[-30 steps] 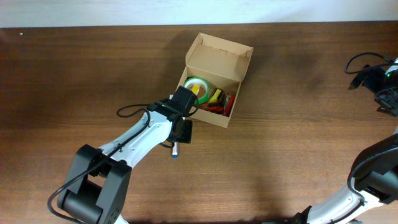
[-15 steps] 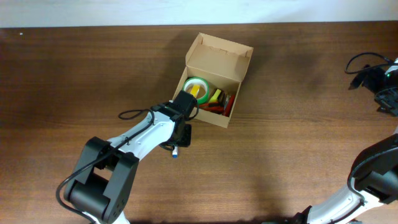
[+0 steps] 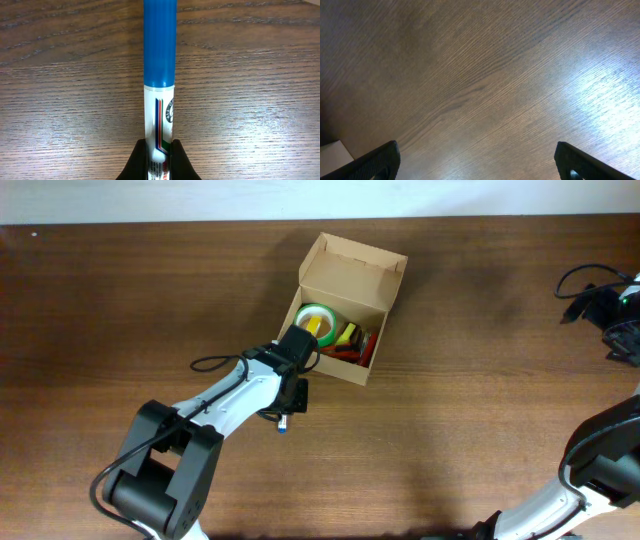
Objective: Pack container
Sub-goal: 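Close the left gripper on the blue marker, then lift the blue marker and carry it over the box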
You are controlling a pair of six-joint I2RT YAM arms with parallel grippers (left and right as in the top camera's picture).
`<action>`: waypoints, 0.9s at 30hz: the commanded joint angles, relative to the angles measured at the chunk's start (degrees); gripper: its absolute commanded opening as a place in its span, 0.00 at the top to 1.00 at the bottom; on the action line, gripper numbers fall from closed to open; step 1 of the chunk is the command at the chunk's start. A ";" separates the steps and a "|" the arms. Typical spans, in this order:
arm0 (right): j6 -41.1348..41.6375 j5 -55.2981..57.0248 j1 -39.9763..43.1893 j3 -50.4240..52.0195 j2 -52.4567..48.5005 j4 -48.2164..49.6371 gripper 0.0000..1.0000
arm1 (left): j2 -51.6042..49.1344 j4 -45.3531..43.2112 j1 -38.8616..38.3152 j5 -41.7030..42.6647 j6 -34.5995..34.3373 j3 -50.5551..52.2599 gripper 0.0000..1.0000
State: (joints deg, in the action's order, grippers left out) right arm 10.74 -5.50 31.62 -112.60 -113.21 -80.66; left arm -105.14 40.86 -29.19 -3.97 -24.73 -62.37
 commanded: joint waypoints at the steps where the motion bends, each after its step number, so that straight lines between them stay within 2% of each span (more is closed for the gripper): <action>1: 0.20 0.13 -0.04 0.15 -0.52 0.13 0.01 | -0.94 -0.09 0.00 -3.08 -1.01 0.52 0.98; 10: 0.20 0.13 -0.04 0.15 -0.52 0.13 0.01 | 0.96 -0.11 0.76 -8.07 -0.72 0.50 0.98; 13: 0.20 0.13 -0.04 0.15 -0.52 0.13 0.01 | 4.04 -0.02 1.64 -11.15 -0.04 0.26 0.98; 18: 0.20 0.13 -0.04 0.15 -0.52 0.13 0.01 | 10.23 0.66 5.11 -11.08 1.22 -0.90 0.98; 23: 0.20 0.13 -0.04 0.15 -0.52 0.13 0.00 | 15.82 2.01 8.52 -12.87 6.12 -3.67 0.98; 27: 0.20 0.13 -0.04 0.15 -0.52 0.13 0.01 | 17.66 3.48 9.62 -12.90 16.09 -9.01 0.98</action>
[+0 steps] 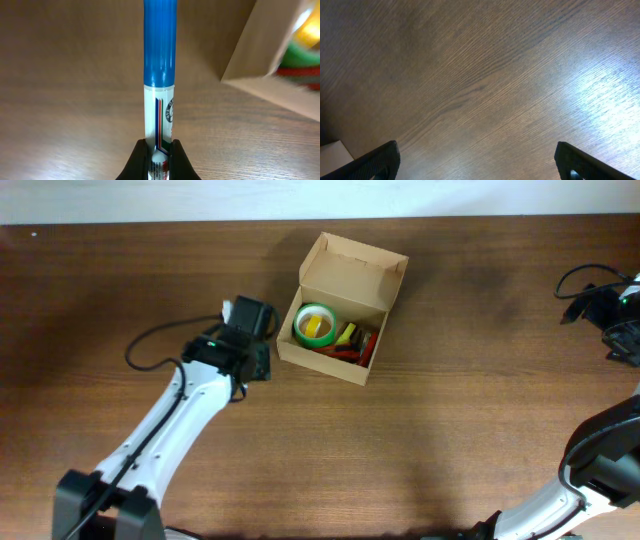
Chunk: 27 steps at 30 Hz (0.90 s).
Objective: Pack container
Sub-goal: 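Lift the blue marker and carry it over the box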
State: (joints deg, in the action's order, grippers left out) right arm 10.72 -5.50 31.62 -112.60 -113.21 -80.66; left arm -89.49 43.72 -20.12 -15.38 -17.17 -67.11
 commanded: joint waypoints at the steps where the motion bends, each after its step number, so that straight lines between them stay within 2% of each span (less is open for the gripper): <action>1: 0.22 0.13 -0.04 0.15 -0.52 0.13 0.01 | 2.05 1.25 0.55 -1.57 11.69 -6.16 0.98; 3: 0.22 0.13 -0.04 0.15 -0.52 0.13 0.01 | 2.03 1.92 0.55 -1.36 20.37 -10.93 0.98; 7: 0.22 0.13 -0.04 0.15 -0.52 0.13 0.01 | 1.81 1.70 0.61 -0.17 33.05 -18.86 0.98; 11: 0.22 0.13 -0.04 0.15 -0.52 0.13 0.01 | -0.33 1.77 1.84 6.60 45.24 -26.51 0.98; 17: 0.22 0.13 -0.04 0.15 -0.52 0.13 0.01 | -8.26 2.16 2.51 15.78 54.71 -37.07 0.98; 27: 0.22 0.13 -0.04 0.15 -0.52 0.13 0.01 | -22.01 9.42 -1.27 16.70 64.32 -42.69 0.98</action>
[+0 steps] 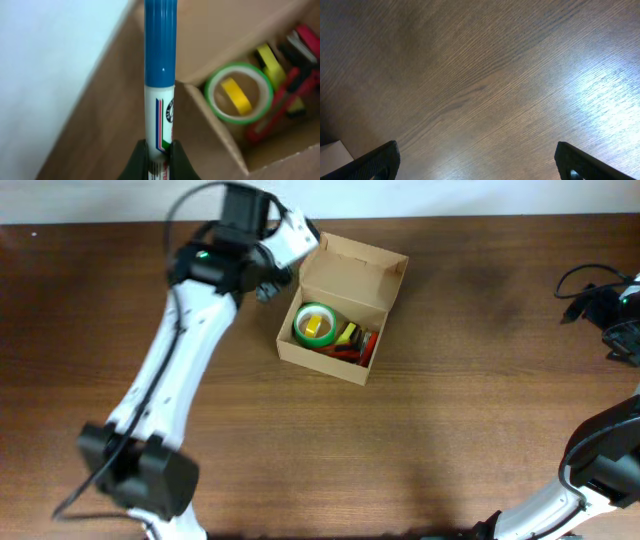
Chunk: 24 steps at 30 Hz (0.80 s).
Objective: Pack container
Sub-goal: 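Lift the blue marker and carry it over the box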
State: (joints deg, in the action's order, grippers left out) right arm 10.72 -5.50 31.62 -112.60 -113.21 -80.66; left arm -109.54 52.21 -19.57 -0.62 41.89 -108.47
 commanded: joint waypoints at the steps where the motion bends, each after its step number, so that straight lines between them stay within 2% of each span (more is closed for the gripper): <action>1: 0.22 0.13 -0.04 0.15 -0.52 0.13 0.01 | -2.71 1.70 -2.51 1.95 6.25 -1.33 0.98; 5: 0.22 0.13 -0.04 0.15 -0.52 0.13 0.00 | -4.94 4.46 -5.46 1.95 9.66 -1.33 0.98; 11: 0.22 0.13 -0.04 0.15 -0.52 0.13 0.01 | -6.88 10.36 -8.44 1.97 19.39 -1.31 0.98; 18: 0.22 0.13 -0.04 0.15 -0.52 0.13 0.01 | -7.69 11.63 -8.50 4.20 23.37 -1.31 0.98; 24: 0.22 0.13 -0.04 0.15 -0.52 0.13 0.00 | -8.46 11.67 -8.50 6.05 23.58 -1.31 0.99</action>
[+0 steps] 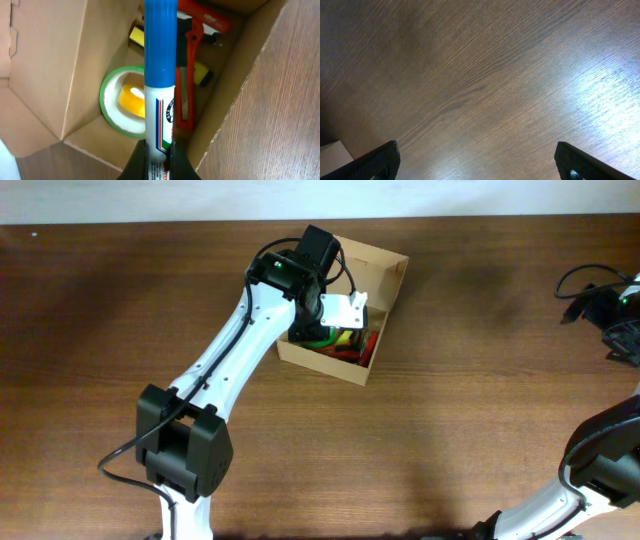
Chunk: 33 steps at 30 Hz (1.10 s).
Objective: Pack container
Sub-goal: 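Lift the blue marker and carry it over the box, then lower the blue marker into the box beside the box cutter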
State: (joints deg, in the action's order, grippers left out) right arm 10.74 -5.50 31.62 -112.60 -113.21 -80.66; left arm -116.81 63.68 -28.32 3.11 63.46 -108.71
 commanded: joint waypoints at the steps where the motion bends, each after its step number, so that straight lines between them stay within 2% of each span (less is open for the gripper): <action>1: 0.20 0.13 -0.04 0.15 -0.52 0.13 0.00 | -1.36 0.24 0.24 2.32 2.01 -1.07 0.99; 16: 0.20 0.13 -0.04 0.15 -0.52 0.13 0.01 | -7.63 2.23 0.24 4.90 2.43 -1.07 0.98; 33: 0.20 0.13 -0.04 0.15 -0.52 0.13 0.01 | -8.66 4.96 0.24 6.60 3.52 -1.07 0.98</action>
State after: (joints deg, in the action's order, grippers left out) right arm 10.74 -5.50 31.62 -112.60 -113.21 -80.66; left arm -124.44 68.18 -28.32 8.23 65.60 -108.77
